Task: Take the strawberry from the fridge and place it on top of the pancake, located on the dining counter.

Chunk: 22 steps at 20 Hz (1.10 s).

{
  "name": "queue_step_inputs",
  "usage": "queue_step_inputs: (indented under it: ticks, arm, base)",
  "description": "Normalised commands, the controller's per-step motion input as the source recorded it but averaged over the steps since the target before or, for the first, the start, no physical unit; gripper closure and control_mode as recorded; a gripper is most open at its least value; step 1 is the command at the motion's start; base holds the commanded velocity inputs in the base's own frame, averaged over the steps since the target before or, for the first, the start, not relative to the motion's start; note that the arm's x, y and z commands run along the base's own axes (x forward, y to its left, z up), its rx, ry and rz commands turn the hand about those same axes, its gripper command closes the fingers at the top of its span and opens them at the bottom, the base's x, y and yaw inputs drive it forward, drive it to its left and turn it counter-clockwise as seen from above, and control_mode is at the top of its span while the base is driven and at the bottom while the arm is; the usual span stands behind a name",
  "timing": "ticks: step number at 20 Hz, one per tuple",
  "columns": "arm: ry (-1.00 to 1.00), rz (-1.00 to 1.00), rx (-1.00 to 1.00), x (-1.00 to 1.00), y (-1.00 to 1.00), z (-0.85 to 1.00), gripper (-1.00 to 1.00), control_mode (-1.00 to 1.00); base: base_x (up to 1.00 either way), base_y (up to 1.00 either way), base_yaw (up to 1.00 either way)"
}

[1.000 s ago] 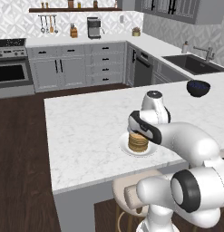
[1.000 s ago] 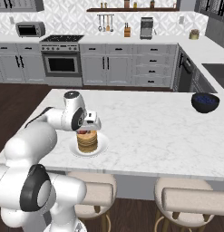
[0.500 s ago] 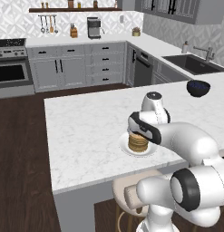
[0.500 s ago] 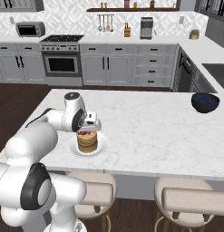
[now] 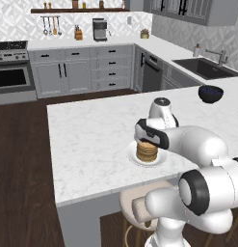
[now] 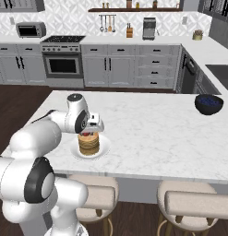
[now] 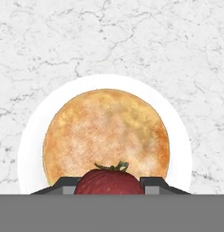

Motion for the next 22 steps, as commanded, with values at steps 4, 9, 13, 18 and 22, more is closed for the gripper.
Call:
queue_step_inputs:
  ticks: [4, 9, 13, 18, 22]
  arm:
    - [0.00, 0.00, 0.00, 0.21, 0.00, -0.02, 1.00, -1.00]
    - [0.00, 0.00, 0.00, 0.00, 0.00, -0.21, 1.00, -1.00]
    - [0.00, 0.00, 0.00, 0.00, 0.00, -0.11, 1.00, -1.00]
    - [0.00, 0.00, 0.00, 0.00, 0.00, -0.10, 1.00, -1.00]
    - [0.00, 0.00, 0.00, 0.00, 0.00, -0.04, -1.00, -1.00]
  base:
    - [0.00, 0.00, 0.00]
    - [0.00, 0.00, 0.00]
    - [0.00, 0.00, 0.00]
    - [0.00, 0.00, 0.00]
    - [0.00, 0.00, 0.00]
